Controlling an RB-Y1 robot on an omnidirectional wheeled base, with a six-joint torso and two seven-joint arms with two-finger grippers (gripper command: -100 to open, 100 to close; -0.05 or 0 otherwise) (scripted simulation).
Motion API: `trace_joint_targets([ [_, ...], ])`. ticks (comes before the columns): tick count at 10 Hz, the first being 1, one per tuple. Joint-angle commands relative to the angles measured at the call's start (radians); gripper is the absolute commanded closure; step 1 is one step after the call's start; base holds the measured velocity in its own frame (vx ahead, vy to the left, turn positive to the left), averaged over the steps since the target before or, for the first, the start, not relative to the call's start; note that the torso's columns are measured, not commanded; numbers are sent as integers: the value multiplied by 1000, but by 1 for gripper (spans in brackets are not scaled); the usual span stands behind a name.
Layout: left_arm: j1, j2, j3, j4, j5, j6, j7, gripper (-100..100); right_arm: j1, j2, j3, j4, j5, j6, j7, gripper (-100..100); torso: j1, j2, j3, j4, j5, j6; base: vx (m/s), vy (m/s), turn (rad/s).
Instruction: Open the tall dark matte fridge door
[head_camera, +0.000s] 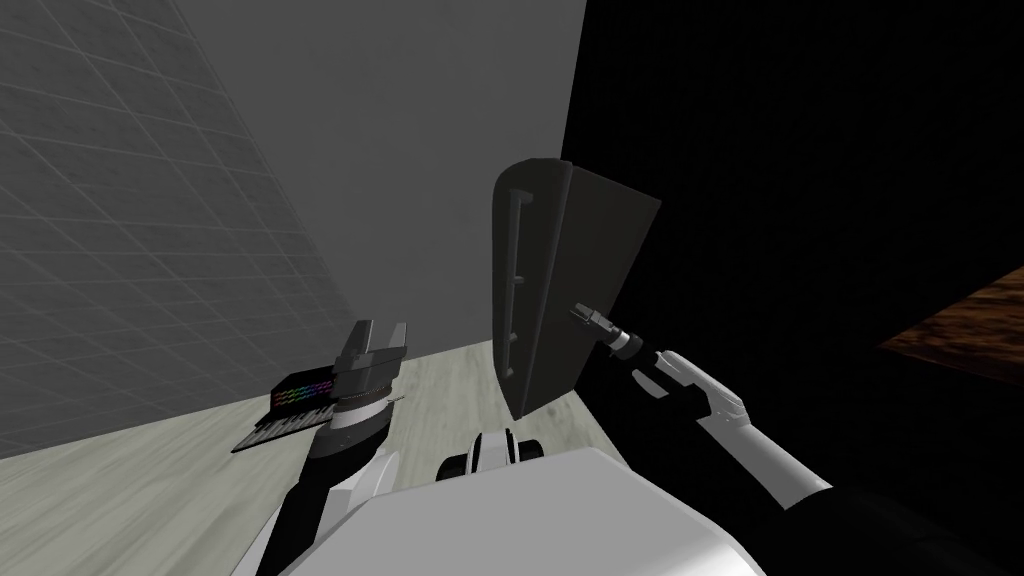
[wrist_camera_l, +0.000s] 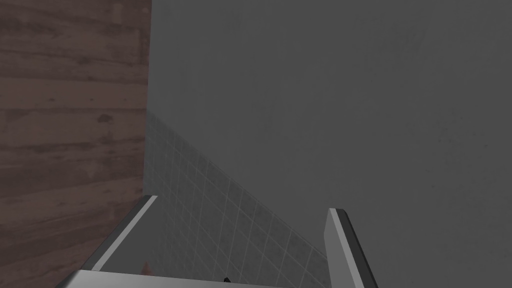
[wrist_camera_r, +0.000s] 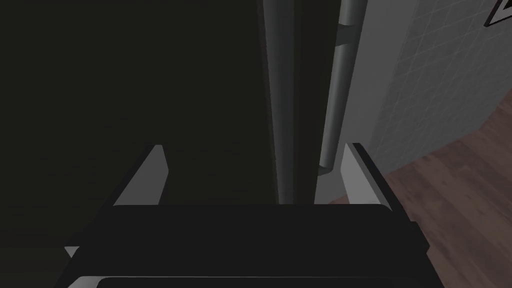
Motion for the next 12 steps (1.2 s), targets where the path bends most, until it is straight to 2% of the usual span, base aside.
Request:
trace_joint_targets([
  [1,0,0,0,0,0,0,0,0,-12,-81,-27,40,24,-4,28,-100,-1,0,0,0,0,0,18,93,2],
  [2,0,0,0,0,0,0,0,0,-12,-112,-27,40,24,-4,28,-100,-1,0,0,0,0,0,15,80,-4],
  [3,0,0,0,0,0,0,0,0,-12,-120,-27,40,24,-4,28,-100,-2,0,0,0,0,0,6,34,0],
  [4,0,0,0,0,0,0,0,0,-24,-161,-44,71,40,-6,45,-100,-5,1,0,0,-1,0,9,53,4],
  [5,0,0,0,0,0,0,0,0,-24,-188,-44,71,40,-6,45,-100,-3,0,0,0,-1,0,9,59,-3],
  [6,0,0,0,0,0,0,0,0,-36,-220,-61,103,56,-7,63,-100,-2,0,0,0,0,0,16,82,1],
  [7,0,0,0,0,0,0,0,0,-36,-251,-61,103,56,-7,63,-100,0,0,0,0,0,0,17,73,-4],
  [8,0,0,0,0,0,0,0,0,-48,-282,-78,137,72,-9,80,-100,-1,0,0,0,0,0,19,87,3],
  [9,0,0,0,0,0,0,0,0,-48,-312,-78,137,72,-9,80,-100,-1,0,0,0,0,0,18,74,-3],
  [10,0,0,0,0,0,0,0,0,-48,-322,-78,137,72,-9,80,-100,-2,0,0,0,-1,0,5,31,1],
  [11,0,0,0,0,0,0,0,0,-60,-361,-95,172,88,-9,98,-100,-5,1,1,0,-1,0,14,62,3],
  [12,0,0,0,0,0,0,0,0,-60,-388,-95,172,88,-9,98,-100,-2,0,0,0,-1,0,8,66,-2],
])
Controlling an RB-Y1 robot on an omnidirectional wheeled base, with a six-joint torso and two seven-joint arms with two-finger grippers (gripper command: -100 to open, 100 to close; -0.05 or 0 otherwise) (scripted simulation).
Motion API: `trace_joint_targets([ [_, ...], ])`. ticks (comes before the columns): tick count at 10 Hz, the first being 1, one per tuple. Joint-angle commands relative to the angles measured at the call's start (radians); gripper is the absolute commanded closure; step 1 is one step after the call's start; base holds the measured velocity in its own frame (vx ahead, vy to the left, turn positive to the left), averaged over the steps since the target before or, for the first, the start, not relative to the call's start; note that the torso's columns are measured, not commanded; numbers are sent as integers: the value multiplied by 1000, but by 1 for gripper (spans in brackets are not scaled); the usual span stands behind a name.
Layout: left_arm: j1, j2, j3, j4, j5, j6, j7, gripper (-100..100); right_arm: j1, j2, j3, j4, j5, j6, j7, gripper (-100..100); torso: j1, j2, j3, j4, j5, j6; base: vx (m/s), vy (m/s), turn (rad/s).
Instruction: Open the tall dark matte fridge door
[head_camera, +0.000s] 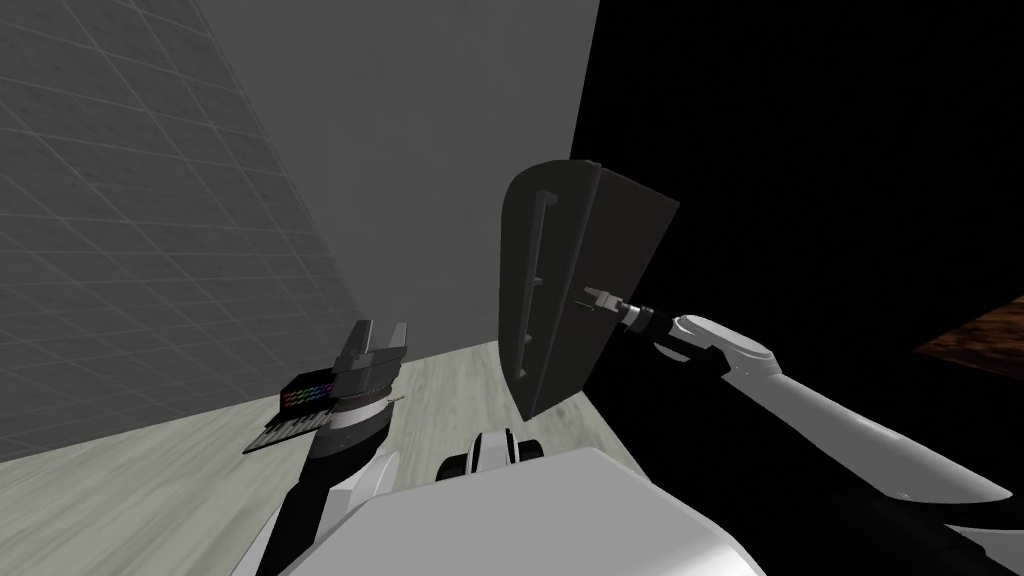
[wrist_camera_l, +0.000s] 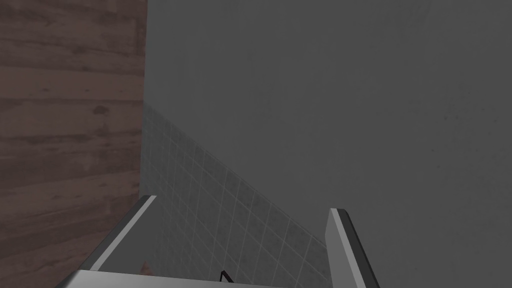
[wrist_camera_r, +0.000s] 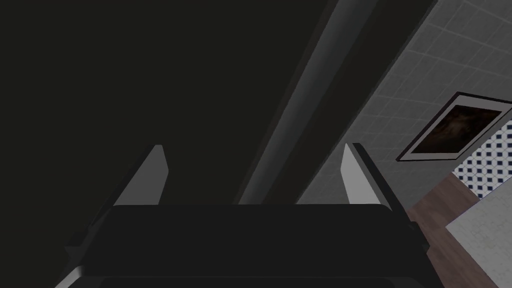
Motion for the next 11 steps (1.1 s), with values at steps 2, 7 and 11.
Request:
trace_joint_targets([
  [2,0,0,0,0,0,0,0,0,-10,-108,-34,48,21,-1,24,-100,2,0,0,0,1,0,7,75,-14],
  [7,0,0,0,0,0,0,0,0,-35,-248,-66,122,52,-1,58,-100,6,-5,-5,1,5,-5,-1,53,-6],
  [11,0,0,0,0,0,0,0,0,-59,-348,-97,194,80,0,90,-100,10,-10,-9,1,10,-10,8,59,-7],
])
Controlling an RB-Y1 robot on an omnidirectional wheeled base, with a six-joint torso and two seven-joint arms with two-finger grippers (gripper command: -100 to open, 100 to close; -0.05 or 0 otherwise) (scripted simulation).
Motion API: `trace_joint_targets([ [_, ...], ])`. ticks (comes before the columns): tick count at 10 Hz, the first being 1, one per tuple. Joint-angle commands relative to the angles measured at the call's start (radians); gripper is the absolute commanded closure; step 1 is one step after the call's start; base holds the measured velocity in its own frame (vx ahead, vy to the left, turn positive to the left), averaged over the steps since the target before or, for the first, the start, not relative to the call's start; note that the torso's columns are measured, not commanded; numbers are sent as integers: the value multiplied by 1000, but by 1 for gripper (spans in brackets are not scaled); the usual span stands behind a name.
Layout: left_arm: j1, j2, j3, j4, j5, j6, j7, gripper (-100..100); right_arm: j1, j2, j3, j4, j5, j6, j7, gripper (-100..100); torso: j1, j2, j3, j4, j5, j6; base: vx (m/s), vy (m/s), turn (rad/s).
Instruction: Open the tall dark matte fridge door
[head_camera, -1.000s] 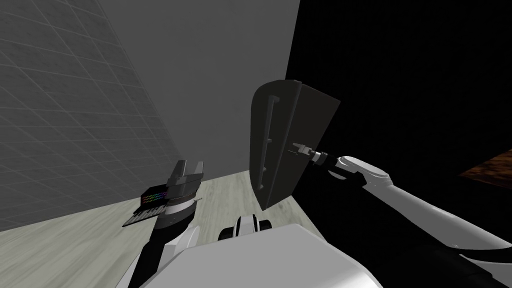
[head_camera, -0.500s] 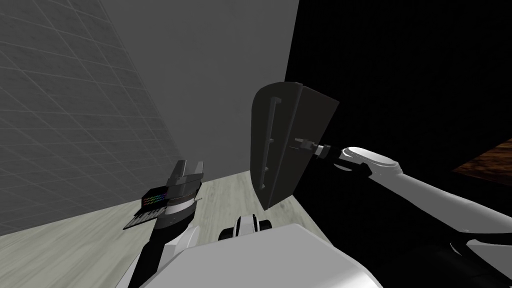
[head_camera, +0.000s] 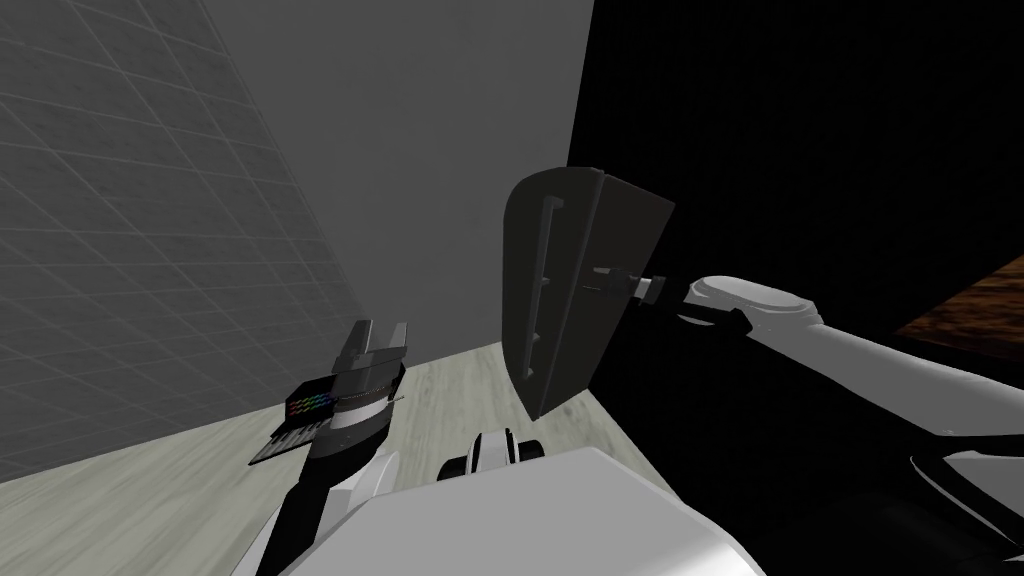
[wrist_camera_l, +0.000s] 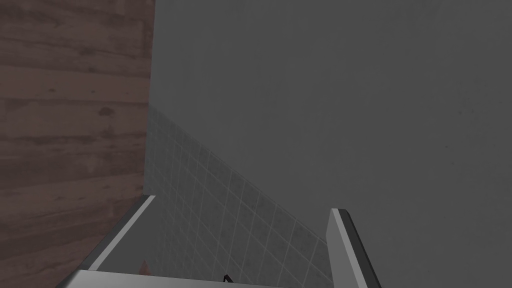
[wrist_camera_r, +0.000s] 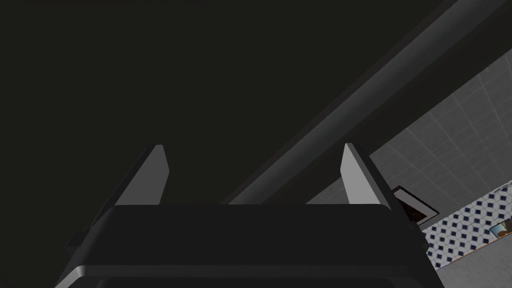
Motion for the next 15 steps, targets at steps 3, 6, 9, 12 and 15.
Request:
trace_joint_targets([
  [3,0,0,0,0,0,0,0,0,-20,-127,-57,66,29,5,29,-100,6,-1,-1,0,3,-2,12,57,-14],
  [6,0,0,0,0,0,0,0,0,-31,-174,-71,100,42,5,44,-100,8,-2,-3,0,5,-5,-4,25,4],
  [9,0,0,0,0,0,0,0,0,-31,-193,-71,100,42,5,44,-100,10,-3,-3,-2,5,-7,8,26,-11],
  [12,0,0,0,0,0,0,0,0,-42,-249,-84,133,55,6,58,-100,13,-5,-5,-2,7,-7,7,39,2],
  [15,0,0,0,0,0,0,0,0,-53,-301,-80,163,67,6,72,-100,17,-5,-6,-2,10,-9,4,38,-11],
])
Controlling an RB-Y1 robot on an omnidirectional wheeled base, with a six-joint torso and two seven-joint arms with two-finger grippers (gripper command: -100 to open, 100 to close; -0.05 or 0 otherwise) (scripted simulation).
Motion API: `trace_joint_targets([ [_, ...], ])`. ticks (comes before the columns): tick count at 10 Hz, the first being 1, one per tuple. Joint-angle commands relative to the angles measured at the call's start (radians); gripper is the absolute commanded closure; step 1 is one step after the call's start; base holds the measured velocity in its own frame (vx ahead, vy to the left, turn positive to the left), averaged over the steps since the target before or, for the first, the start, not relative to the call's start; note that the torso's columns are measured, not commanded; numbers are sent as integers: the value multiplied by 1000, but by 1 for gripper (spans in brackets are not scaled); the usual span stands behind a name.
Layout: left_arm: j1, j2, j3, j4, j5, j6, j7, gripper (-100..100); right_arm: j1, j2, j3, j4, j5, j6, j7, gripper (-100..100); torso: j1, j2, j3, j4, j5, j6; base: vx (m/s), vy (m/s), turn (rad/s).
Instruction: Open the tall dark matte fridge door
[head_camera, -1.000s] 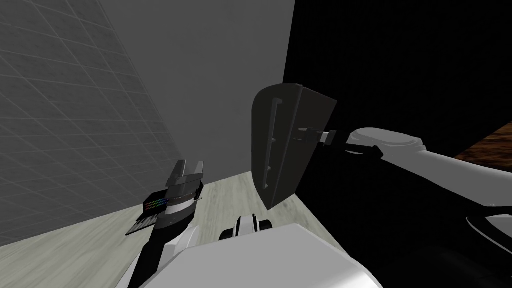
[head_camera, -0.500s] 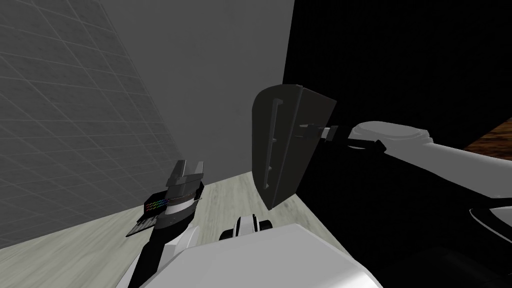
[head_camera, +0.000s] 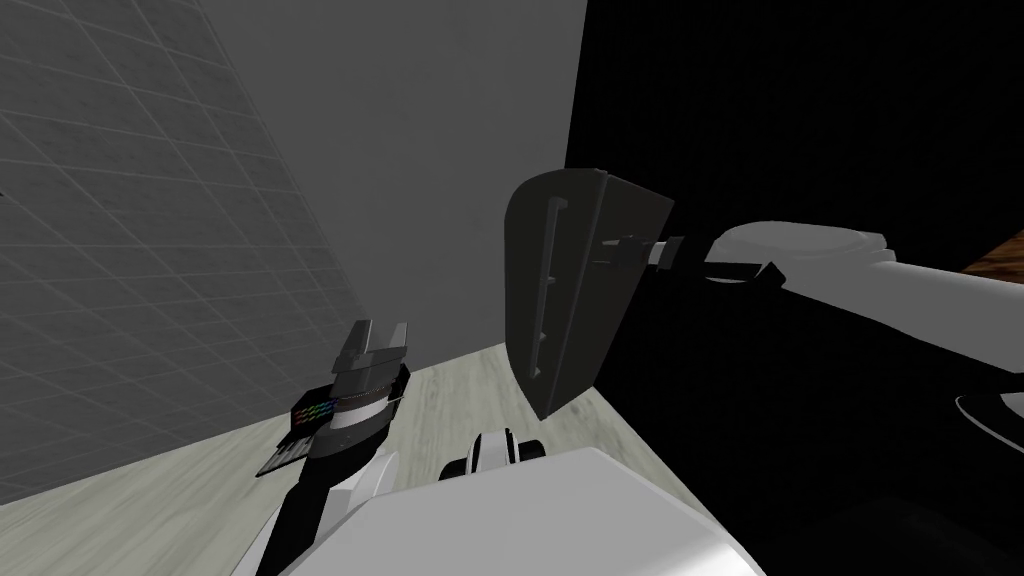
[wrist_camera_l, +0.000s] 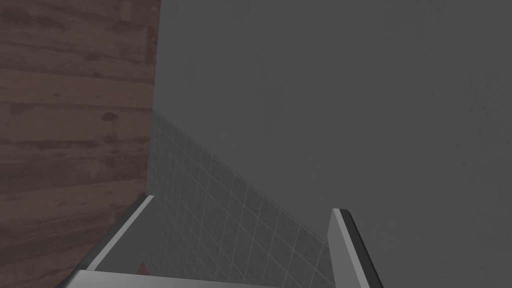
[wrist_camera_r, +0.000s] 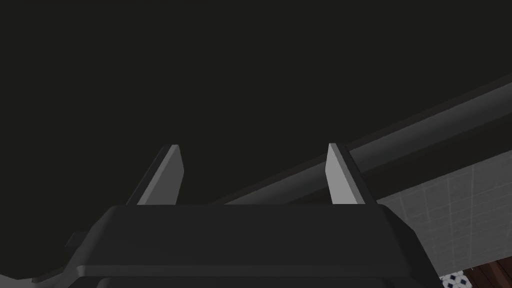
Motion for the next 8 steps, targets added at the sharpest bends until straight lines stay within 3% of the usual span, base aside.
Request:
trace_joint_targets([
  [1,0,0,0,0,0,0,0,0,9,-13,-67,-16,50,6,-36,-100,0,0,1,0,0,0,0,0,0],
  [5,0,0,0,0,0,0,0,0,9,-13,-67,-16,50,6,-36,-100,-1,0,1,-1,-1,2,1,0,-1],
  [6,0,0,0,0,0,0,0,0,0,-61,-79,13,61,6,-23,-100,-2,0,0,-1,-1,1,7,32,7],
  [8,0,0,0,0,0,0,0,0,0,-63,-79,13,61,6,-23,-100,2,-2,-1,-1,0,0,11,33,-10],
])
